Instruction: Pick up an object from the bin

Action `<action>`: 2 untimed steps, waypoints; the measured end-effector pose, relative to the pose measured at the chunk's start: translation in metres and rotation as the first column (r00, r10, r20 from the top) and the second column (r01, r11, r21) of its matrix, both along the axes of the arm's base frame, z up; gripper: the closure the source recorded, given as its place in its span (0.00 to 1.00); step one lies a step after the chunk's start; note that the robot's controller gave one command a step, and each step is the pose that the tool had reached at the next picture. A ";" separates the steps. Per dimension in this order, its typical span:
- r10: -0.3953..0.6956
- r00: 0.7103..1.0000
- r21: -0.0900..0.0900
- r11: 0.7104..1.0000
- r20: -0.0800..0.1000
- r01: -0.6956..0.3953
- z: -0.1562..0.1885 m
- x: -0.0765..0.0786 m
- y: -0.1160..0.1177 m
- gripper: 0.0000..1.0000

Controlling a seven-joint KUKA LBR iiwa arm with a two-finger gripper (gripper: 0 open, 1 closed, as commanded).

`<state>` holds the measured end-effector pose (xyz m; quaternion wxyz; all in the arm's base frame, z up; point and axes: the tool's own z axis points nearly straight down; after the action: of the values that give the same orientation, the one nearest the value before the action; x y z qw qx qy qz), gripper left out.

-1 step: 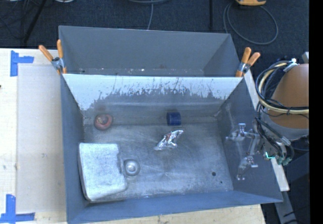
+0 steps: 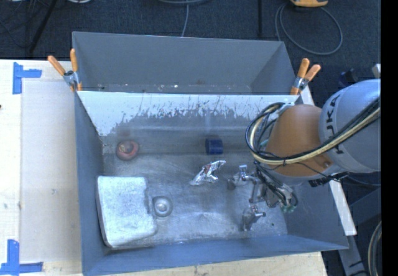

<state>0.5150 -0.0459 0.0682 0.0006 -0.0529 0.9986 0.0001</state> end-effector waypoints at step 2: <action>-0.180 0.984 0.001 0.984 0.004 0.180 0.005 0.073 0.065 0.00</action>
Offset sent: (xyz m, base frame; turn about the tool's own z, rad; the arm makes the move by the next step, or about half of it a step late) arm 0.0512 0.0340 0.0583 -0.1306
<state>0.5880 0.0188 0.0730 0.0025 0.0376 0.9993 0.0001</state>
